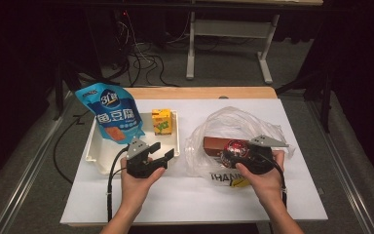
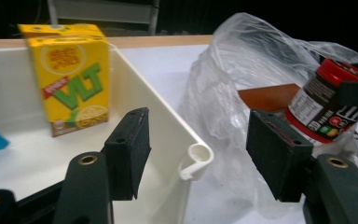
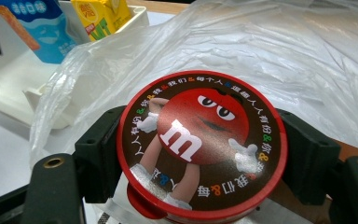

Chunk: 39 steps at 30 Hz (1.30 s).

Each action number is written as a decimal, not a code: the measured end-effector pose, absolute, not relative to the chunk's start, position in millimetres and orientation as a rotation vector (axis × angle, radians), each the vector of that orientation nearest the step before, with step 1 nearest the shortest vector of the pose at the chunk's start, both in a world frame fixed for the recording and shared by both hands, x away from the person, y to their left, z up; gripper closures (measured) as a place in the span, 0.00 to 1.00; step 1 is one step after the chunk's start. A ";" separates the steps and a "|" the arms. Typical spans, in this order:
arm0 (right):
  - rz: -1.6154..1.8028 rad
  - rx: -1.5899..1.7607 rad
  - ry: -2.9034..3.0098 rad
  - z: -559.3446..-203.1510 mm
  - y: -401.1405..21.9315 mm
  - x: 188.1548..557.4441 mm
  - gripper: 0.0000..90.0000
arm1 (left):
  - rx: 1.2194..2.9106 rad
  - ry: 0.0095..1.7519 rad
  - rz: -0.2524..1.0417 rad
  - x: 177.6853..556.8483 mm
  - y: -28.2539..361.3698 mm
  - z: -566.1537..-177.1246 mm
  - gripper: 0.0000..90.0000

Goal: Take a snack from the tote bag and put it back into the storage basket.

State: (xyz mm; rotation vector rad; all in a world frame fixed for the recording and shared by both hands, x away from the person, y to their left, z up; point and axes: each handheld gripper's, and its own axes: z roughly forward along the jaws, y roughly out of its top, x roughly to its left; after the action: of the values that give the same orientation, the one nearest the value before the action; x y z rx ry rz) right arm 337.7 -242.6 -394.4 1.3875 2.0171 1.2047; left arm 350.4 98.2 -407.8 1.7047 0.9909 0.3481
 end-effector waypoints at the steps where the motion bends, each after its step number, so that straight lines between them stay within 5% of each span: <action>1: 1.209 1.387 2.019 -393.8 -242.7 337.9 0.29 | 1.707 0.984 0.345 350.4 95.4 -408.1 0.44; 11: 1.242 1.403 2.051 -385.6 -242.8 337.3 0.29 | 1.746 0.881 0.274 350.3 72.9 -411.4 0.36; 21: 1.235 1.395 2.037 -375.5 -242.5 337.1 0.29 | 1.834 0.828 0.284 339.9 45.4 -414.8 0.12; 39: 1.295 1.358 2.064 -365.1 -230.9 336.0 0.29 | 1.882 0.718 0.293 327.3 -1.9 -414.3 0.12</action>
State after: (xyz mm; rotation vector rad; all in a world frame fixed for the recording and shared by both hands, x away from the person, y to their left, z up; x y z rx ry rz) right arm 336.0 -230.9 -365.1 1.3580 2.0636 1.2949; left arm 327.3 -1.9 -414.3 1.8817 0.7182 0.2933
